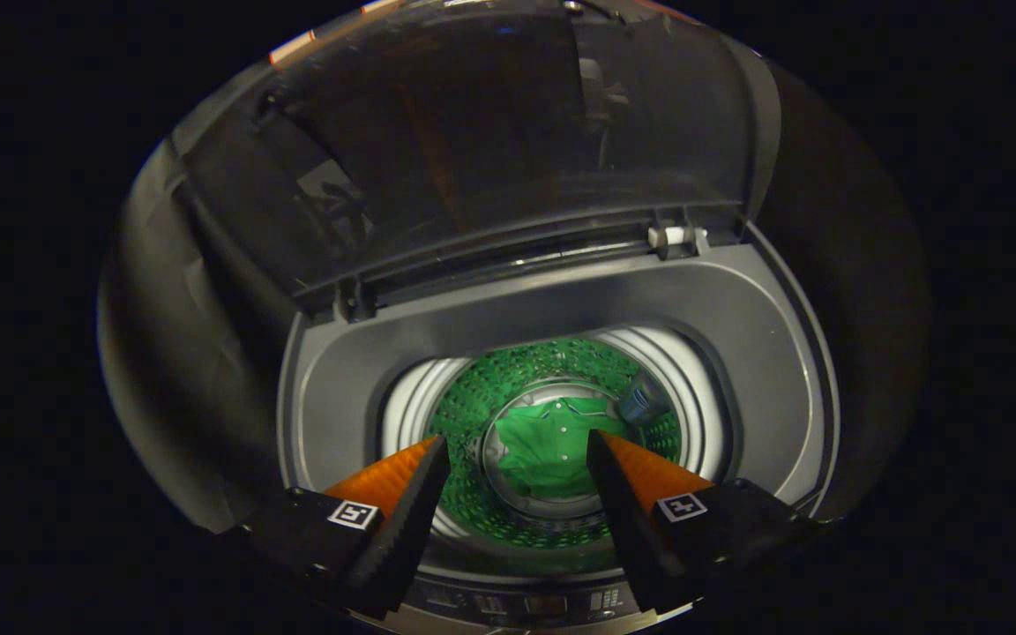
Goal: Put the clothes into the washing machine and then close the washing machine lid.
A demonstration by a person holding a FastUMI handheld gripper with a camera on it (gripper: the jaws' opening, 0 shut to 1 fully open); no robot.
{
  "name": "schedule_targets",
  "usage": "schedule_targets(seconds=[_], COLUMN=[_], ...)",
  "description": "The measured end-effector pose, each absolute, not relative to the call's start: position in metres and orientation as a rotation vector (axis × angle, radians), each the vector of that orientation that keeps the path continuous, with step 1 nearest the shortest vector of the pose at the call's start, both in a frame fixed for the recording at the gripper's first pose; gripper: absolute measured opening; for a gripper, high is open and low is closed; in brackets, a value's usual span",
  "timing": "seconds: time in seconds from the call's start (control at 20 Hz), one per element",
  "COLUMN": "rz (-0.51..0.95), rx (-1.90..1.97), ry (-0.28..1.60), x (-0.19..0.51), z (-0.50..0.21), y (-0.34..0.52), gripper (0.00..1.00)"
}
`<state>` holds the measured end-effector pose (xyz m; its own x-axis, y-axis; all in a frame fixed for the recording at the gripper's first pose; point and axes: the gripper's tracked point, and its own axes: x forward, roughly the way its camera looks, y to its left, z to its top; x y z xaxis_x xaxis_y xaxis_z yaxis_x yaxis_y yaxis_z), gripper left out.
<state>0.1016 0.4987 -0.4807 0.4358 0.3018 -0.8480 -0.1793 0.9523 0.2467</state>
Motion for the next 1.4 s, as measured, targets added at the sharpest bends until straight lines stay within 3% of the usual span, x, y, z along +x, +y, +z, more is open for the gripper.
schedule_targets(seconds=[0.35,0.75,1.15,1.4], rz=[0.339,0.366,0.346,0.359], rx=[0.12,0.093,0.136,0.064], ry=[0.854,0.515,0.403,0.42], x=[0.087,0.15,0.235,0.295], z=[-0.388,-0.27,-0.211,-0.218], y=[0.494,0.494,0.499,0.508], gripper=[0.99,0.98,0.98,0.98])
